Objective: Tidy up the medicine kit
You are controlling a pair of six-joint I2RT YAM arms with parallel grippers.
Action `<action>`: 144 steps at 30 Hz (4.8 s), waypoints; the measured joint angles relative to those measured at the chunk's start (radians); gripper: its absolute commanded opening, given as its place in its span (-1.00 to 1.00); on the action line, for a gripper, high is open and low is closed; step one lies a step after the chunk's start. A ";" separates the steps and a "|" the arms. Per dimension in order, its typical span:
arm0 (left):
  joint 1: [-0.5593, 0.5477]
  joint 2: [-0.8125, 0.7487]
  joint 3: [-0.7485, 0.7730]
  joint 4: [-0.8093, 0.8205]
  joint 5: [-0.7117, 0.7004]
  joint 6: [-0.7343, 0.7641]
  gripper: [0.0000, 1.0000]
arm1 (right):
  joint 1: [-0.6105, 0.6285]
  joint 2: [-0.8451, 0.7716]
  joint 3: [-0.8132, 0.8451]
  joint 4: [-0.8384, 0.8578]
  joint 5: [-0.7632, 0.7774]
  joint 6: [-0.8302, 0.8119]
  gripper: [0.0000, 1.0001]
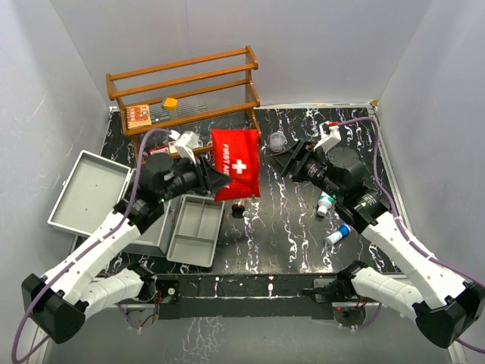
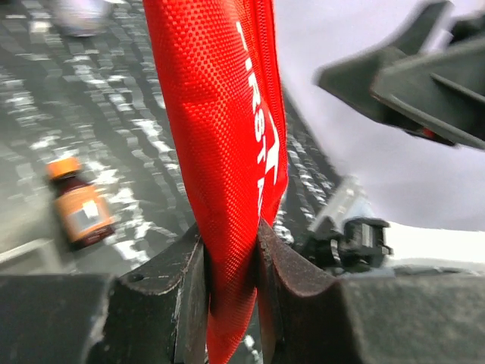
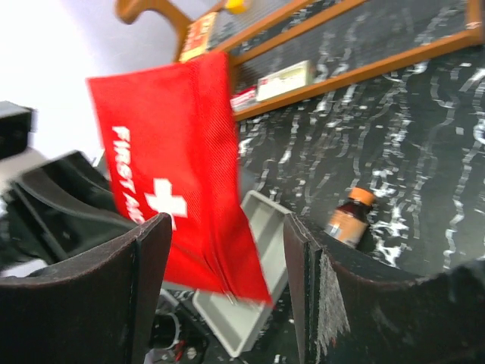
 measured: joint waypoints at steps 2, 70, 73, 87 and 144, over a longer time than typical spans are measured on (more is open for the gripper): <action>0.069 0.006 0.085 -0.179 -0.037 0.054 -1.00 | 0.000 0.000 0.000 -0.032 0.052 -0.020 0.17; 0.238 0.246 0.349 -1.148 -0.475 0.262 -1.00 | -0.002 -0.052 -0.071 -0.071 0.137 -0.119 0.12; 0.239 0.251 0.342 -1.150 -0.465 0.272 -1.00 | -0.002 -0.043 -0.071 -0.056 0.129 -0.119 0.12; 0.244 0.234 0.162 -0.952 -0.466 0.159 -1.00 | -0.002 -0.036 -0.071 -0.029 0.117 -0.100 0.12; 0.257 -0.054 0.125 -0.185 0.059 0.372 0.52 | -0.385 0.263 -0.119 -0.398 0.461 -0.097 0.38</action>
